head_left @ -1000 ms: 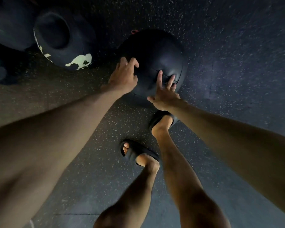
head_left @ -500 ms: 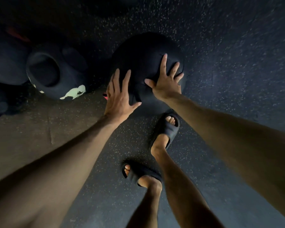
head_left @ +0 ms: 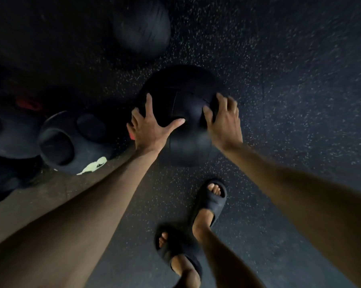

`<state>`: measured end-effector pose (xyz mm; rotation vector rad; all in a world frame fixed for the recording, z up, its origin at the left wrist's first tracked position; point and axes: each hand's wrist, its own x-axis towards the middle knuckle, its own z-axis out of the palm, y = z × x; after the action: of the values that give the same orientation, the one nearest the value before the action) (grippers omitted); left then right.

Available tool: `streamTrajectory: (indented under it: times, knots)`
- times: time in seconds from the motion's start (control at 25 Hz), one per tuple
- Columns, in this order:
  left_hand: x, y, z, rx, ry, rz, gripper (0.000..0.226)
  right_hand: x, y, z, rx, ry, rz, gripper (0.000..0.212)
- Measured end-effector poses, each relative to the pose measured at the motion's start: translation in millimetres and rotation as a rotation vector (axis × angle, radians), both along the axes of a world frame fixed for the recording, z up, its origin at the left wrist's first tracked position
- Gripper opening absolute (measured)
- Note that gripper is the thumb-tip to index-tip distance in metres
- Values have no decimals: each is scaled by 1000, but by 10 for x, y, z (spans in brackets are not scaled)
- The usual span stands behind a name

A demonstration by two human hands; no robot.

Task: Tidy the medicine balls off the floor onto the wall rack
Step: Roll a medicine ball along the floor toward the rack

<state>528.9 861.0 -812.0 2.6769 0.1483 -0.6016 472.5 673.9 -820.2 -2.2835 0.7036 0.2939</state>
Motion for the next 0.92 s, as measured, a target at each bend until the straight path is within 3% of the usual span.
streamTrajectory:
  times: [0.2, 0.36, 0.52, 0.68, 0.92]
  knots:
    - [710, -560, 106, 98, 66, -27, 117, -436, 211, 50, -11, 19, 105, 86]
    - [1203, -1036, 109, 152, 108, -54, 108, 77, 84, 13, 57, 98, -10, 105]
    - [1595, -1219, -13, 125, 115, -118, 92, 648, -219, -19, 108, 174, -55, 109]
    - [1779, -1066, -85, -17, 15, -373, 78, 1136, -541, -49, 129, 246, -77, 108]
    - [1781, -837, -151, -104, -141, -727, 92, 1669, -984, -138, 190, 326, -109, 104]
